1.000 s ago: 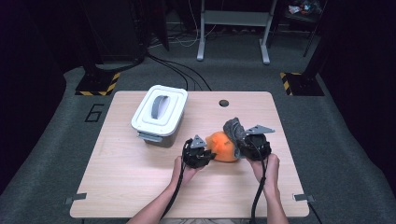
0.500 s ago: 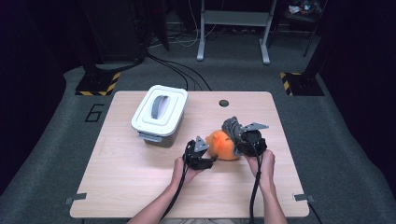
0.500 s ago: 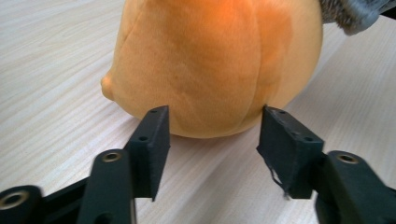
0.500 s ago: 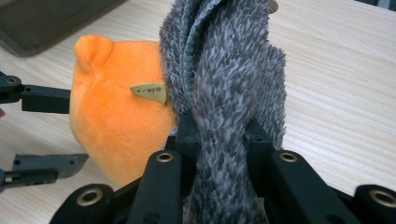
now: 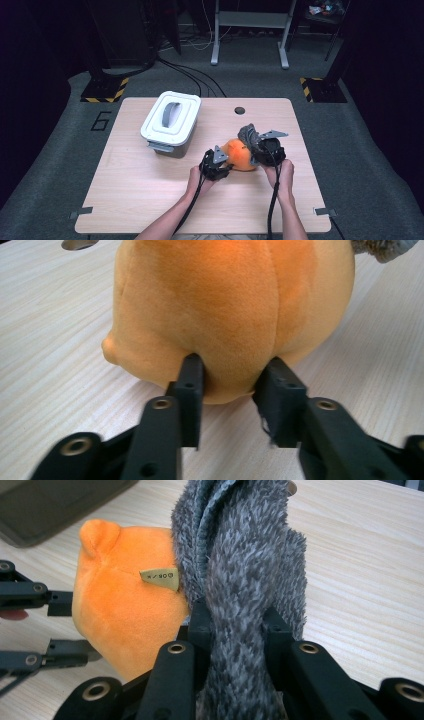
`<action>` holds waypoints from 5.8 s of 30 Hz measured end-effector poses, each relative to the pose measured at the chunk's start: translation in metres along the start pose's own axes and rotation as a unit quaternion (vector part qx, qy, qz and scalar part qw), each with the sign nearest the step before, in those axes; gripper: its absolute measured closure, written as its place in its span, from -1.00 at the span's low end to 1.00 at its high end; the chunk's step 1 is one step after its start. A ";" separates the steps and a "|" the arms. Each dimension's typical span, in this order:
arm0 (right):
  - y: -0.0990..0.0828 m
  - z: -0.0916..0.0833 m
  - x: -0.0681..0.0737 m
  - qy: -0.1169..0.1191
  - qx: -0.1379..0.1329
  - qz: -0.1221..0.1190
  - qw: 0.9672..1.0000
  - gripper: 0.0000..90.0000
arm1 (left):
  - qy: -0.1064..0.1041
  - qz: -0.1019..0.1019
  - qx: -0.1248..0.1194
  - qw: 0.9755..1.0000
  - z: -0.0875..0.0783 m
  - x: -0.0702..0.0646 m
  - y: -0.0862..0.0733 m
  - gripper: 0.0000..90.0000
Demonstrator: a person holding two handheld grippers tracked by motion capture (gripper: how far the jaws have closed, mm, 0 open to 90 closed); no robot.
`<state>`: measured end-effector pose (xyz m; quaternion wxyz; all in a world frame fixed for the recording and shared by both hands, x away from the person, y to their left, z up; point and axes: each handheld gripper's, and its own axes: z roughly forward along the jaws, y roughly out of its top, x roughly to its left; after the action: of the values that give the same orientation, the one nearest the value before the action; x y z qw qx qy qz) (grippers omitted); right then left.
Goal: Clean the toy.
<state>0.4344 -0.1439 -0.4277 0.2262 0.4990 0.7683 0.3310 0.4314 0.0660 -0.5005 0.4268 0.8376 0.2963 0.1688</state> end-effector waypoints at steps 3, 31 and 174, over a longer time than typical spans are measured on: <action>0.000 -0.002 -0.001 0.004 -0.005 0.000 1.000 0.63 | -0.007 -0.011 -0.004 1.000 -0.002 0.003 0.000 0.57; 0.012 -0.031 0.044 0.030 -0.031 -0.066 0.997 0.62 | -0.044 -0.066 0.002 0.997 -0.018 -0.004 0.013 0.63; -0.010 -0.008 -0.001 -0.029 -0.007 0.003 1.000 0.62 | -0.041 -0.088 -0.007 0.995 -0.015 0.003 0.006 0.64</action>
<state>0.4235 -0.1499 -0.4299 0.2509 0.5096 0.7573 0.3223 0.4277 0.0743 -0.4870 0.4574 0.8115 0.3500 0.0983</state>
